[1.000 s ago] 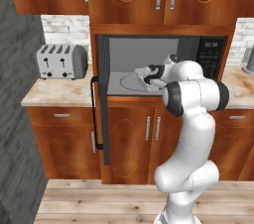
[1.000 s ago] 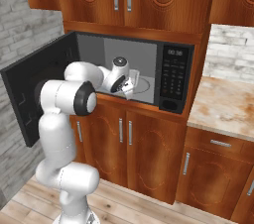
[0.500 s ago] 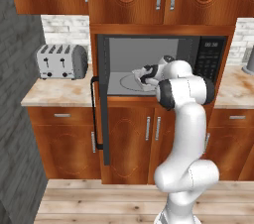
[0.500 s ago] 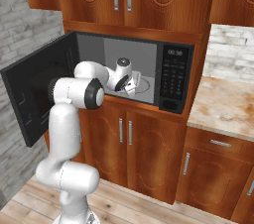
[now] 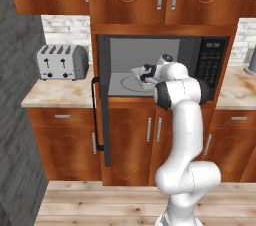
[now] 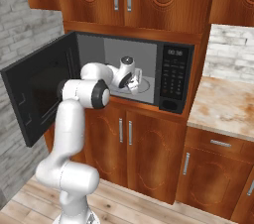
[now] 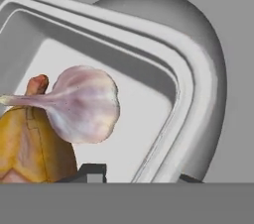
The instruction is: Place the tupperware containing the chicken drumstick and garlic meal in the microwave. Close the microwave door and press the start button to reheat the meal.
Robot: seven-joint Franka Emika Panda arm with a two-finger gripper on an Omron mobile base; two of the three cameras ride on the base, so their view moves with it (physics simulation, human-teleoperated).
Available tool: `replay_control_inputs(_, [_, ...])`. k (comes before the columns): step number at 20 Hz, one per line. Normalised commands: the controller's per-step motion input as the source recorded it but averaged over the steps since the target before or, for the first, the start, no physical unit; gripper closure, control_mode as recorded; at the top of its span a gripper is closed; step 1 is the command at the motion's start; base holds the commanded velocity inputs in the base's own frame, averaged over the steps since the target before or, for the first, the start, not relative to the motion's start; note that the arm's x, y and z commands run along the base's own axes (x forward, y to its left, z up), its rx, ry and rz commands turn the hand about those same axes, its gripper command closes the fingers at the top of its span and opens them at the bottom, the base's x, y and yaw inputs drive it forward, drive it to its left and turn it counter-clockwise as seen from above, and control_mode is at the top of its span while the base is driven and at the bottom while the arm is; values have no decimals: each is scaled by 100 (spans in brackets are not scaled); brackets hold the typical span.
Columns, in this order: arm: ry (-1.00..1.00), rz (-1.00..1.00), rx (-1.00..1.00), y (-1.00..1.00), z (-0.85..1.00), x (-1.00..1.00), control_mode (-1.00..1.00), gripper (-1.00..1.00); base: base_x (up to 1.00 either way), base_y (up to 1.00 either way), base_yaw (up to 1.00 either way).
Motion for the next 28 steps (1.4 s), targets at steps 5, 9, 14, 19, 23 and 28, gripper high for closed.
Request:
replay_control_inputs(5, [-1,0,-2,0,-30,-9,-100,-100,0,0,0])
replay_control_inputs(9, [-15,0,-4,0,2,-51,-100,-100,0,0,0])
replay_control_inputs(14, [-22,0,-8,6,16,-96,-100,-100,0,0,0])
replay_control_inputs(19, [-5,5,-15,17,39,-100,-100,-100,0,0,0])
replay_control_inputs(23, [-2,17,-22,9,83,-100,-100,-100,0,0,0])
replay_control_inputs(28, [0,21,-23,16,99,-100,-100,-100,0,0,0])
